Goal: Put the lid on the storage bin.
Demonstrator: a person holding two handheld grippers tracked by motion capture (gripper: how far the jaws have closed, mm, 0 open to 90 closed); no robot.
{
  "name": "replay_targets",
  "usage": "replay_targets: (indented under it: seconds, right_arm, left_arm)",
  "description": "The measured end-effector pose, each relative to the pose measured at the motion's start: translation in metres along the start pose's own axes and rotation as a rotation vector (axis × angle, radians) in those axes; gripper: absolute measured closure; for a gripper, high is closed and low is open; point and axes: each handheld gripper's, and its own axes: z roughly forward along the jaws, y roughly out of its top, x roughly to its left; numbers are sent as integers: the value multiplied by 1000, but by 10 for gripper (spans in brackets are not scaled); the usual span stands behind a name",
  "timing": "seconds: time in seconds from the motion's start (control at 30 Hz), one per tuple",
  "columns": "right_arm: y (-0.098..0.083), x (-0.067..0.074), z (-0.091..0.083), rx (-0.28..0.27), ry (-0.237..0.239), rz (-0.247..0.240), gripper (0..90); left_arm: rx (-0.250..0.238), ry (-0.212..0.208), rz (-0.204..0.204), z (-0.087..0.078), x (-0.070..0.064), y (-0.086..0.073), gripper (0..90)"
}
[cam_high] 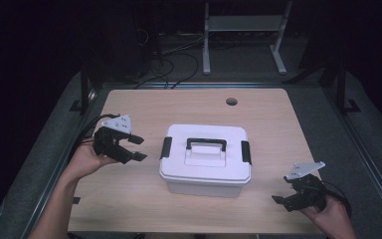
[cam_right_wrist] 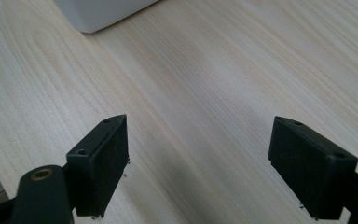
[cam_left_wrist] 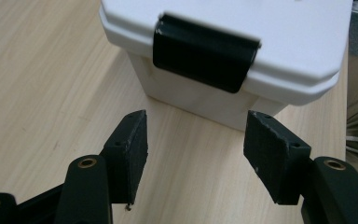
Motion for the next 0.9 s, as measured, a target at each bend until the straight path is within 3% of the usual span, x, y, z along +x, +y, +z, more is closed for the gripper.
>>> replay_targets:
  seconds: [0.4,0.9]
  right_arm:
    - [0,1,0,1,-1,0,195]
    - [-1,1,0,1,-2,2,195]
  left_arm:
    - [8,2,-49,11,-1,-35,373]
    - [-1,14,-96,18,-5,-64,356]
